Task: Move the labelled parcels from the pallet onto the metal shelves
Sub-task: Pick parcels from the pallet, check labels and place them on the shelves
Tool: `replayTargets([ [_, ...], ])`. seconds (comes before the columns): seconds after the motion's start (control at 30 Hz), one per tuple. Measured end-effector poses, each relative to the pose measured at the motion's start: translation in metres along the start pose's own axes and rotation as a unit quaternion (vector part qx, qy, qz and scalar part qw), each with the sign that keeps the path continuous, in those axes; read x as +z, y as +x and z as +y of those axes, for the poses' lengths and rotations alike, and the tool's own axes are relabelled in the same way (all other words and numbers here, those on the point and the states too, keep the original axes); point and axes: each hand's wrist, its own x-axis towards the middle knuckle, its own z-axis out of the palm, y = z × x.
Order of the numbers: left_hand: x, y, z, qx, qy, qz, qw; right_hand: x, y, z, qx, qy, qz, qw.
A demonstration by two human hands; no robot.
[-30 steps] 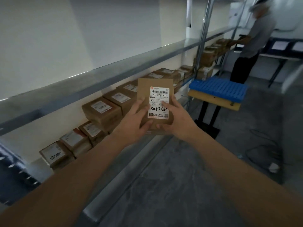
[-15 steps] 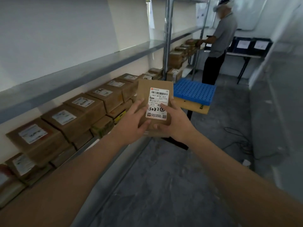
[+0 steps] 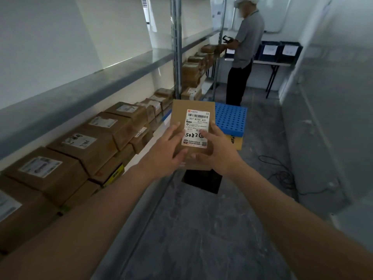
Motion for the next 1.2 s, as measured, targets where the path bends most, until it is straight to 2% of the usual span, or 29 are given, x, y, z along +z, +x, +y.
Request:
replayTargets([
  [0.43, 0.028, 0.183, -0.084, 0.036, -0.009, -0.037, 0.999, 0.001, 0.165, 0.055, 0.085, -0.064, 0.041, 0.993],
  [0.97, 0.141, 0.403, -0.104, -0.008, -0.044, -0.071, 0.996, -0.049, 0.342, 0.231, 0.111, -0.039, -0.021, 0.993],
  [1.2, 0.172, 0.479, -0.125, -0.018, -0.05, -0.076, 0.996, -0.058, 0.416, 0.287, 0.104, -0.044, -0.026, 0.993],
])
